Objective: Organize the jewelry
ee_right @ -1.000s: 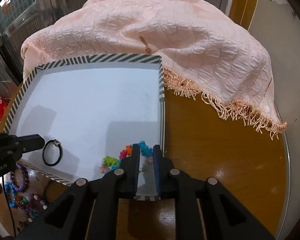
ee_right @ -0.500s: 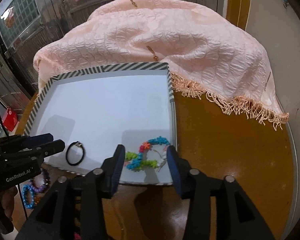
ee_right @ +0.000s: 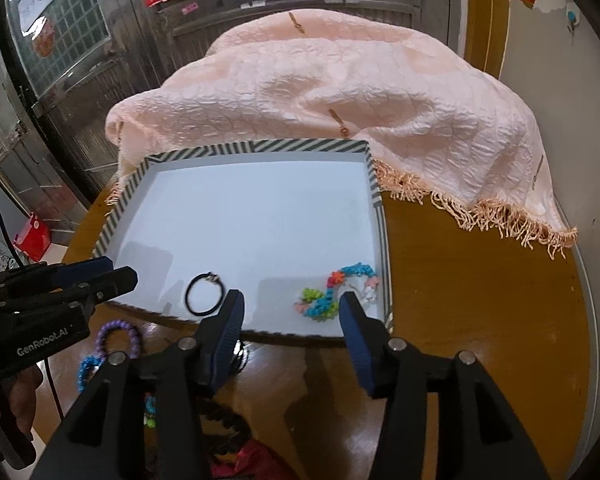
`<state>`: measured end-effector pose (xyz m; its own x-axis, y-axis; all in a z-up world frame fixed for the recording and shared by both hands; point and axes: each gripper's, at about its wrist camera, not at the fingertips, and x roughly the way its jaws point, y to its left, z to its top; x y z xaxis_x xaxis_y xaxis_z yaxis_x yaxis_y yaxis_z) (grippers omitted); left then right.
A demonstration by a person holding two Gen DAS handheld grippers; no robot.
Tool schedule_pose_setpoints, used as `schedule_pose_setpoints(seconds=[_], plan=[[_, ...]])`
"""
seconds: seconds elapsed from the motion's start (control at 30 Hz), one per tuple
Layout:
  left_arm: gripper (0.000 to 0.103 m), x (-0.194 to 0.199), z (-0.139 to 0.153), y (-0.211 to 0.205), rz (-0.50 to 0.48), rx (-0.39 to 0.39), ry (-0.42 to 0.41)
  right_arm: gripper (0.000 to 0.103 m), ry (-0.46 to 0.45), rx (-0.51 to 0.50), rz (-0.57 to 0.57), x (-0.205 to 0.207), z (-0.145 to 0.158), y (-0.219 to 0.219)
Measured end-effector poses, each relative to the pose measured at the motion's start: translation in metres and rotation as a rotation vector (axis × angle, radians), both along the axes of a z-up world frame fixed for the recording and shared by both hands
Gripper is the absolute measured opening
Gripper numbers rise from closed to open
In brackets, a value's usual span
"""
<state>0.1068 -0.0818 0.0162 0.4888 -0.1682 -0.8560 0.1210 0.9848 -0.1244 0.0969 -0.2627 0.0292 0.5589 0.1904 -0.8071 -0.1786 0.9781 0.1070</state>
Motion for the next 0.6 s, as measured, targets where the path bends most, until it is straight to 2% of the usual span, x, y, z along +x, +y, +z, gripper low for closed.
schedule_pose_setpoints(seconds=[0.6], plan=[[0.033, -0.056, 0.015, 0.022, 0.024, 0.027, -0.055, 0.054, -0.035, 0.005, 0.037, -0.056, 0.015, 0.033]])
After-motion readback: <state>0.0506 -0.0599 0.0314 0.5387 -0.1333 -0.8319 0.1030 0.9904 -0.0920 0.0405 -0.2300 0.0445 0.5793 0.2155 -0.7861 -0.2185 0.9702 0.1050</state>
